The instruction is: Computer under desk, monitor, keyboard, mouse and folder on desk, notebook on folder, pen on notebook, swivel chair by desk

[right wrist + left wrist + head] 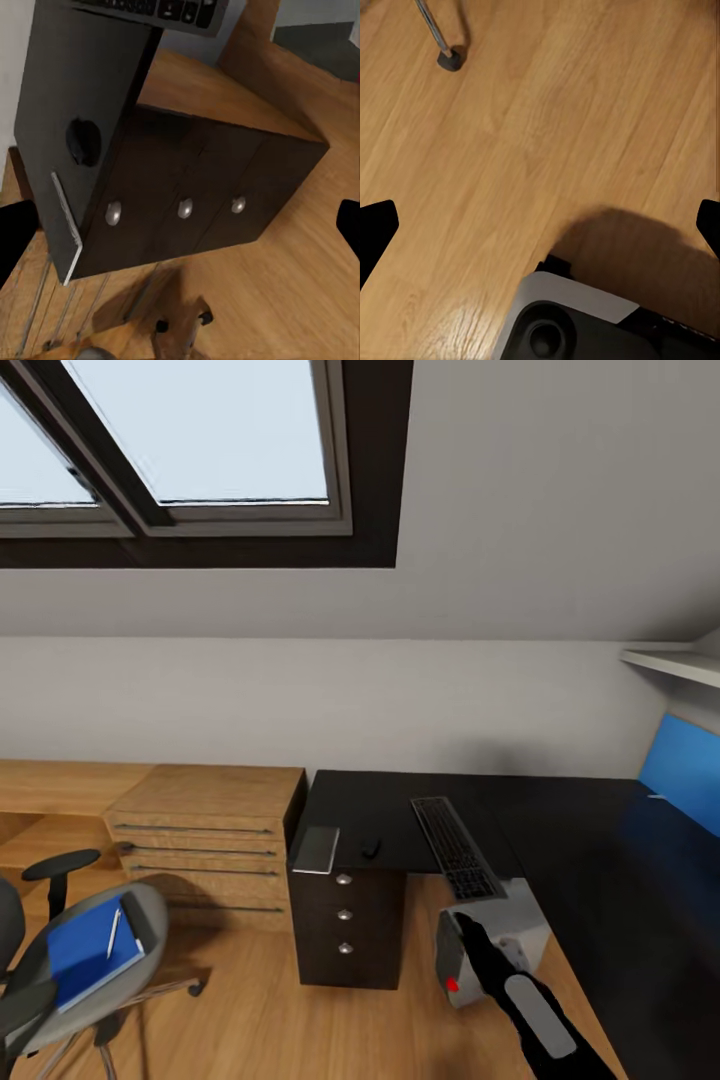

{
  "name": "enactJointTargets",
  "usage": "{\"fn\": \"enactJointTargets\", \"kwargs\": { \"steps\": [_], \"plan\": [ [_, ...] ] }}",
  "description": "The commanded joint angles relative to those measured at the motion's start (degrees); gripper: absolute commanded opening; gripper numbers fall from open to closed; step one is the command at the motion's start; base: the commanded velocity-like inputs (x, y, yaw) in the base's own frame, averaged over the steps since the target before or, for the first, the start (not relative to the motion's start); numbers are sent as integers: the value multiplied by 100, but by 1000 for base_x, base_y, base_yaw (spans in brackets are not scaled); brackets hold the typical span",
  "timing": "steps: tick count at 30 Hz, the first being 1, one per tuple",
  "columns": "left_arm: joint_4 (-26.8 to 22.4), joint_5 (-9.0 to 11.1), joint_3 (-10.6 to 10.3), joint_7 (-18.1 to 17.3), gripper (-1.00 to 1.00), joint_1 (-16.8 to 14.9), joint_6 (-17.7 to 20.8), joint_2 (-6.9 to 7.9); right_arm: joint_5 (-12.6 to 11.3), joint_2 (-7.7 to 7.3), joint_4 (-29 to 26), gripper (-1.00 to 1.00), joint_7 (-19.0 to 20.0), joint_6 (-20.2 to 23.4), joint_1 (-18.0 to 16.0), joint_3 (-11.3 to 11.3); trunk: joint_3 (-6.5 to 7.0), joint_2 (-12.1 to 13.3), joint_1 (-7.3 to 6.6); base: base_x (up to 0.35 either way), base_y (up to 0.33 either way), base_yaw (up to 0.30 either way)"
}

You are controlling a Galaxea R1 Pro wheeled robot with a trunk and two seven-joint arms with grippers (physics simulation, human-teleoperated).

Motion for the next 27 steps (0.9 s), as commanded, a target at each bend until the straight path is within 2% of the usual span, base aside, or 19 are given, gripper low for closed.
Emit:
{"fn": "enactJointTargets", "kwargs": {
  "steps": [1,2,3,5,6,7,8,10,12,13,15,16,17,18,23,27],
  "plan": [
    [1,35,-49,25,100,-2,-15,-3,-145,-62,-13,100,40,44,-17,-25,-2,-3,5,319,-30,0],
    [-13,27,-65,25,100,-2,-12,-1,-529,-268,-19,100,352,252,-68,-191,-2,-3,5,319,-61,0],
    [-37,25,-69,25,100,-2,-8,1,-652,-350,-21,100,463,376,-88,-239,-2,-3,5,319,-68,0],
    [-120,25,-72,26,100,-3,0,9,-742,-426,-22,100,542,501,-102,-285,-2,-3,5,319,-72,0],
    [-641,25,-73,35,100,-7,27,30,-844,-543,-10,100,622,693,-117,-435,-2,-3,5,320,-78,0],
    [-832,26,-72,38,100,-8,46,38,-856,-558,-3,100,633,725,-119,-476,-2,-3,5,320,-79,0],
    [-1264,36,-65,45,100,-9,164,66,-870,-578,9,100,654,769,-122,-547,-2,-3,5,320,-80,0],
    [-1725,47,-56,50,100,-9,450,117,-875,-594,11,100,672,793,-124,-589,-2,-3,5,320,-80,0],
    [-2234,55,-46,55,100,-10,936,178,-871,-604,13,100,682,805,-125,-611,-2,-3,5,320,-81,0],
    [-2793,67,-11,63,100,-10,1553,233,-867,-611,19,100,687,812,-126,-627,-2,-3,5,320,-75,0],
    [-3357,95,82,68,100,-10,2228,272,-865,-615,22,100,690,809,-126,-639,-2,-3,5,320,-58,0],
    [-3621,119,160,68,100,-10,2557,285,-864,-616,24,100,691,807,-126,-643,-2,-3,5,320,-41,0],
    [-4071,191,385,60,100,-10,3150,301,-863,-618,26,100,692,804,-127,-649,-2,-3,5,320,-27,0],
    [-4249,235,523,55,100,-10,3402,306,-863,-619,26,100,693,803,-127,-651,-2,-3,5,320,-21,0],
    [-4771,464,1152,-28,100,-10,4378,302,-860,-621,28,100,721,786,-125,-659,-2,-3,5,320,-11,0],
    [-4877,502,1267,-83,100,-10,4591,288,-852,-627,34,100,747,778,-123,-664,-2,-3,5,279,-3,0]
  ]
}}
